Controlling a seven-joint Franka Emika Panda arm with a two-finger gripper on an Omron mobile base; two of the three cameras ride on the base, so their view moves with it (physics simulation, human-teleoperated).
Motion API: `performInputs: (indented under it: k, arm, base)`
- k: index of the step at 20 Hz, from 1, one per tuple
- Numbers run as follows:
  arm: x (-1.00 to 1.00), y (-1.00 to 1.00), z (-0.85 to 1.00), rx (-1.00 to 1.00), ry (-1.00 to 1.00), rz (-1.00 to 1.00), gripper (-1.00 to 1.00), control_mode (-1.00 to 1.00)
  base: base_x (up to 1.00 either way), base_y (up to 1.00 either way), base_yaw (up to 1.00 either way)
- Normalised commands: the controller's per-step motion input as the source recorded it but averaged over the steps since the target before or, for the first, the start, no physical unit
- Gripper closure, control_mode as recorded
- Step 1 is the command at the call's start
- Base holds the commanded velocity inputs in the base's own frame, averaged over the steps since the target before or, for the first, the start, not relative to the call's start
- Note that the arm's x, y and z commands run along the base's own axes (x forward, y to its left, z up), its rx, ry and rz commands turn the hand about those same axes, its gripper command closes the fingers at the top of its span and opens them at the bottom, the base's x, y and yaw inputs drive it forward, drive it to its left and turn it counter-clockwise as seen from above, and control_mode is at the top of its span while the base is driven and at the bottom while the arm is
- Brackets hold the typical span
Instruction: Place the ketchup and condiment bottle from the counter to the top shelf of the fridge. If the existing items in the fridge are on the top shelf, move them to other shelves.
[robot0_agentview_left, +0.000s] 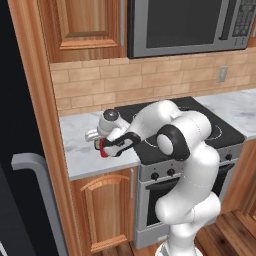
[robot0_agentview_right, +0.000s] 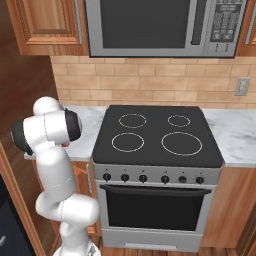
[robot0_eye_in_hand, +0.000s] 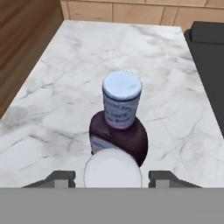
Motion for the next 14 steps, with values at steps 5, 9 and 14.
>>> performInputs:
  k: [5, 9, 14]
  arm:
    - [0.00, 0.00, 0.00, 0.00, 0.00, 0.00, 1.00, -1.00]
    - [-0.18, 0.00, 0.35, 0.00, -0.03, -0.01, 1.00, -1.00]
    - [-0.86, -0.24, 0.94, 0.02, -0.06, -0.08, 1.00, -1.00]
  base:
    - [0.00, 0.00, 0.00]
    - [0.00, 0.00, 0.00]
    - [0.00, 0.00, 0.00]
